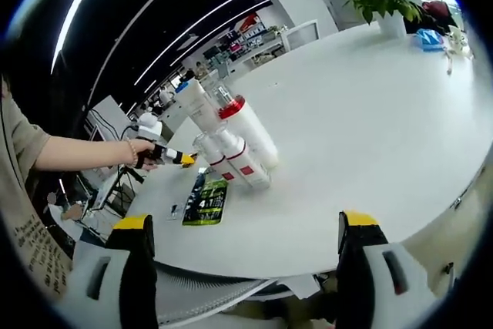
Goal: Arrange the skincare products in the storage area until every visible bottle or jar stands upright without overlapping.
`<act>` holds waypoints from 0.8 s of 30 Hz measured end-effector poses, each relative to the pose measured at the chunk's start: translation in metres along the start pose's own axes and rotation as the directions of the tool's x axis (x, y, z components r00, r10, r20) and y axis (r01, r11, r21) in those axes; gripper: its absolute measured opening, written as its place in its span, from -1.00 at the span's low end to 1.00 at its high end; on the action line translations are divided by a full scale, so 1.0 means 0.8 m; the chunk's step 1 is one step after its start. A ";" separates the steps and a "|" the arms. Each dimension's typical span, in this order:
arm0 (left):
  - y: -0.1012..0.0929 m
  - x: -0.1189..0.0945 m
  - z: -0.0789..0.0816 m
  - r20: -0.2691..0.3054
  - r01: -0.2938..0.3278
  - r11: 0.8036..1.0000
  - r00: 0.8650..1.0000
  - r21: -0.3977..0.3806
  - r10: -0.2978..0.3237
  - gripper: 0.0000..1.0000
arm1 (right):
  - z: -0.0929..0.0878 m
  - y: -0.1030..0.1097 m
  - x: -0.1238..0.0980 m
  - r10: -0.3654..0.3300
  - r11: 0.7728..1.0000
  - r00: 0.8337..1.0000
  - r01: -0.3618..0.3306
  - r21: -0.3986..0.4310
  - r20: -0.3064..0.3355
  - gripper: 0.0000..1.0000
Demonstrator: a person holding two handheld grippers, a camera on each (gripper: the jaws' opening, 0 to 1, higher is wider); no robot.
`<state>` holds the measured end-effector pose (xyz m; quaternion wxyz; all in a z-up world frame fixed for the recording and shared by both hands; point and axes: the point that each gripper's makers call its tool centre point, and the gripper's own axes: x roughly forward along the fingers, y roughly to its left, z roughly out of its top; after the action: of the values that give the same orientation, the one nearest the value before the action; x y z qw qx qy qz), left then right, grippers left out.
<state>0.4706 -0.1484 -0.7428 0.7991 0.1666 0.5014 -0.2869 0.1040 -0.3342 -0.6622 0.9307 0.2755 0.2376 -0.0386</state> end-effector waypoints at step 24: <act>-0.045 -0.060 -0.058 0.018 0.039 0.977 0.999 -0.209 -0.036 -0.38 | 0.008 0.016 -0.003 0.078 0.996 0.997 -0.078 -0.041 0.005 0.99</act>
<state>0.3994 -0.1368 -0.7196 0.8100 0.0700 0.5264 -0.2487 0.1074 -0.3270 -0.6499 0.9377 0.2655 0.2242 0.0015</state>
